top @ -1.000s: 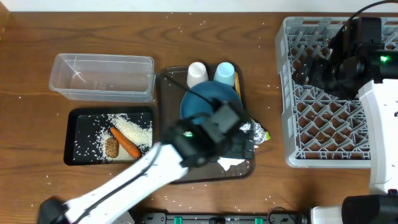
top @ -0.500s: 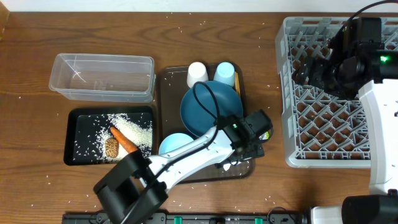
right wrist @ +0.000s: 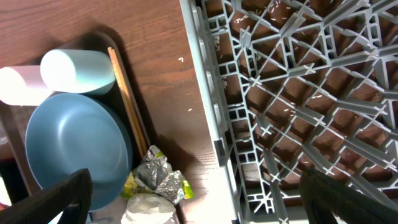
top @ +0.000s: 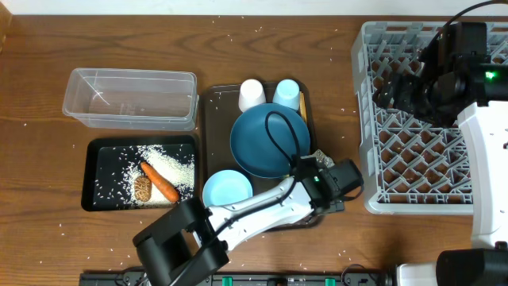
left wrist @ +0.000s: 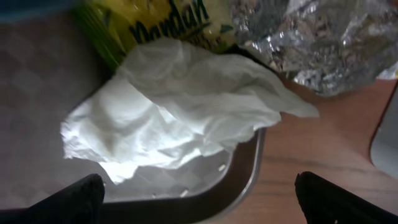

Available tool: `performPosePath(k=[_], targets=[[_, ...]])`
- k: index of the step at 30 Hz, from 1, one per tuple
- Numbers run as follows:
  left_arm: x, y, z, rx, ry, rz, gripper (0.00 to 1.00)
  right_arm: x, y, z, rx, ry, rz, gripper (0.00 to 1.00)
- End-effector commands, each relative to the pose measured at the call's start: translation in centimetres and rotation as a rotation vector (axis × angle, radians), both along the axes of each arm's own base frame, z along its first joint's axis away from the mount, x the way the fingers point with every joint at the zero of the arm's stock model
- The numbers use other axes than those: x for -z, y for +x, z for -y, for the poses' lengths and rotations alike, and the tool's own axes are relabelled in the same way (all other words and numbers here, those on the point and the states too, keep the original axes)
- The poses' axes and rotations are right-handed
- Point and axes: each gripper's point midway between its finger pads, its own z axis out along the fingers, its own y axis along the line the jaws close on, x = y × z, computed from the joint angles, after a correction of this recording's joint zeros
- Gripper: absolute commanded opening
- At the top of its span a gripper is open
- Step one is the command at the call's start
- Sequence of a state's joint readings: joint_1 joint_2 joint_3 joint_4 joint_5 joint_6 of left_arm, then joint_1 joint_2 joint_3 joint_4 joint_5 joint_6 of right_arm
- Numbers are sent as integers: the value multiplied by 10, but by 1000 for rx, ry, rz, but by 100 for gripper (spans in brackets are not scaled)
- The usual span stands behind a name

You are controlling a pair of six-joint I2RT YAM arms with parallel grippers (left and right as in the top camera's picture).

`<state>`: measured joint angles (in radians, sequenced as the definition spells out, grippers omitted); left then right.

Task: Sort waste into correct bins and load items into the dishwasher rack
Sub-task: 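Lower the left gripper and grasp the white tissue, then lift the tissue and carry it over the clear plastic container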

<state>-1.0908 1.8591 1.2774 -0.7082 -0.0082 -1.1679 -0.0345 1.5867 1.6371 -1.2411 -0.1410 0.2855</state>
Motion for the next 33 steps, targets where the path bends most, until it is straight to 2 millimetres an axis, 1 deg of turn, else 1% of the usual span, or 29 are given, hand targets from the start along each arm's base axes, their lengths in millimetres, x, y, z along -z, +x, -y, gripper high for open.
performPosePath(k=[1,2,4,11,16,17,19,20,22,25,27,30,33], targets=[[8,16,-15,-42,76,88,96,-4,1,2,19,2,11,99],[8,19,-16,-46,85,107,95,-4,1,2,19,2,11,99],[11,22,-18,-49,99,121,95,-4,1,2,18,2,11,99],[34,22,-18,-45,137,101,95,-4,1,2,19,2,11,99],[36,22,-18,-45,140,103,94,-4,1,2,19,2,11,99],[36,22,-18,-45,140,104,92,-4,1,2,19,2,11,99],[36,22,-18,-45,141,104,84,-4,1,2,19,2,11,99],[36,22,-18,-45,141,103,78,-4,1,2,19,2,11,99],[36,22,-18,-45,141,103,69,-4,1,2,19,2,11,99],[36,22,-18,-45,143,103,65,-4,1,2,19,2,11,99],[36,22,-19,-45,146,101,60,-4,1,2,19,2,11,99],[36,20,-22,-44,156,96,42,-4,1,2,19,2,11,99],[36,19,-24,-44,163,92,34,-4,1,2,19,2,11,99]])
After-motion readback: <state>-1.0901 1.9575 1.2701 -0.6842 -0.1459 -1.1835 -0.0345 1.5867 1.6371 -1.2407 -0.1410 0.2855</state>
